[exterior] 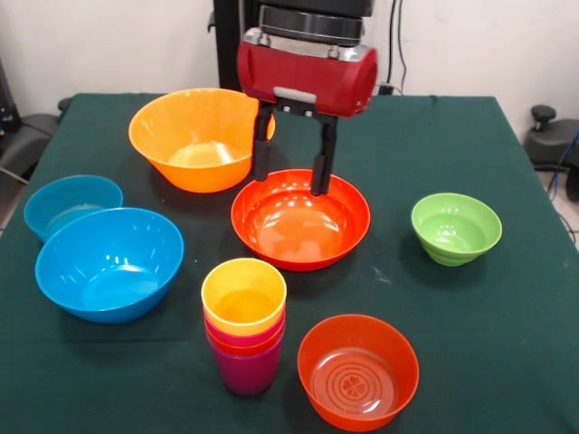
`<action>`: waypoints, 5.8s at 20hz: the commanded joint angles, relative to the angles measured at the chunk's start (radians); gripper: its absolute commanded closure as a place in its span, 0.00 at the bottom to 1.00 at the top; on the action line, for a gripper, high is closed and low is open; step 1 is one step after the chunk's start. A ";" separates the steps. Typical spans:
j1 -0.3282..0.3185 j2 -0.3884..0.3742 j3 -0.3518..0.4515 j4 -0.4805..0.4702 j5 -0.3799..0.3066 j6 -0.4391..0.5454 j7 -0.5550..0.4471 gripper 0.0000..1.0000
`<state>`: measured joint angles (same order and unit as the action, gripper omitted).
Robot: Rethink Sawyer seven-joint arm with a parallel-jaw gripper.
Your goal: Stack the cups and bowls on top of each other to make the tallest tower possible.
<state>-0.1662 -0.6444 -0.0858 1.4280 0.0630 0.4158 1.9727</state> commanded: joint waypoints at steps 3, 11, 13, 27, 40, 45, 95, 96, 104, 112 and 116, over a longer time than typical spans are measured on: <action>0.058 0.044 0.092 0.059 0.020 0.034 0.124 0.00; 0.026 0.045 0.130 0.058 0.018 0.048 0.068 0.00; 0.016 0.050 0.143 0.061 0.017 0.037 0.063 0.00; 0.087 0.068 0.029 0.012 0.041 0.143 0.192 0.00; 0.140 0.090 0.046 0.141 0.132 0.001 0.251 0.00; 0.145 0.114 0.067 0.164 0.151 -0.035 0.252 0.00; 0.128 0.204 0.160 0.301 0.275 -0.086 0.253 0.00; 0.128 0.209 0.159 0.302 0.274 -0.092 0.253 0.00; 0.127 0.230 0.159 0.312 0.267 -0.122 0.251 0.00; 0.140 0.273 0.138 0.294 0.264 -0.134 0.256 0.00; 0.151 0.301 0.115 0.273 0.261 -0.130 0.255 0.00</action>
<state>-0.0387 -0.3998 0.0046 1.7014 0.3289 0.3617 2.0676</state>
